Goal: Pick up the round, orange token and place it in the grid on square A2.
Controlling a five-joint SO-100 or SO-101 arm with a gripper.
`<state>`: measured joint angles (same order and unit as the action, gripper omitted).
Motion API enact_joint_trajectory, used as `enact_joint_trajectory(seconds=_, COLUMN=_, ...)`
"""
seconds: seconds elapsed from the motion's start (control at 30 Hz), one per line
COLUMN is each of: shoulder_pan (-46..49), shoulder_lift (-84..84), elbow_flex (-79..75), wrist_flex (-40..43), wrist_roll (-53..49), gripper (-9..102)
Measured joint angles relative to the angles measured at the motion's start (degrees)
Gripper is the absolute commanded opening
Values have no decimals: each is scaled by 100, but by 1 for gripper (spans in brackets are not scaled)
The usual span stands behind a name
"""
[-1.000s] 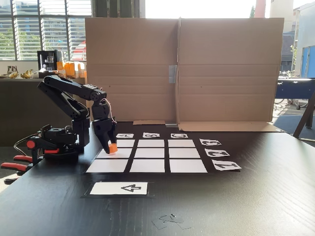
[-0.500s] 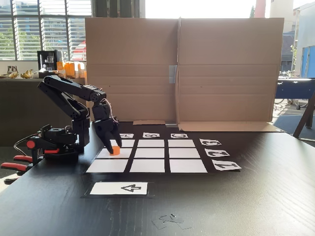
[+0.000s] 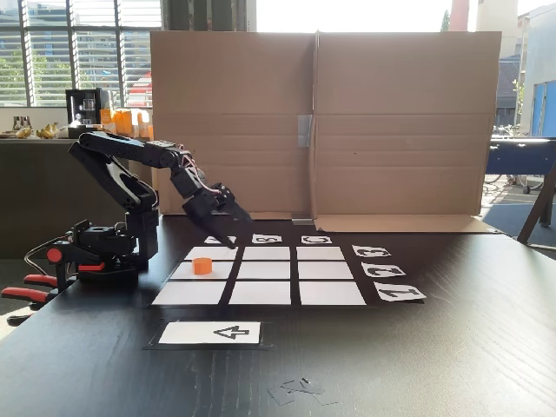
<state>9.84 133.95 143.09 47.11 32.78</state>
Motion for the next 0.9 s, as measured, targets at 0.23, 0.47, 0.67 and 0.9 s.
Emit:
enact_joint_trajectory(seconds=0.23, shoulder_pan=844, shoulder_lift=-404, elbow_flex=-1538, wrist_flex=-290, wrist_roll=958, gripper=27)
enact_joint_trajectory(seconds=0.47, shoulder_pan=2048, shoulder_lift=-466, elbow_flex=-2769, wrist_flex=-940, wrist_roll=2039, gripper=27)
enact_joint_trajectory(seconds=0.67, shoulder_pan=3428, shoulder_lift=-404, elbow_flex=-3164, wrist_flex=-1670, wrist_roll=2725, gripper=28)
enact_joint_trajectory(seconds=0.9, shoulder_pan=5229, shoulder_lift=123, elbow_flex=-3164, wrist_flex=-2197, wrist_roll=3357, gripper=29)
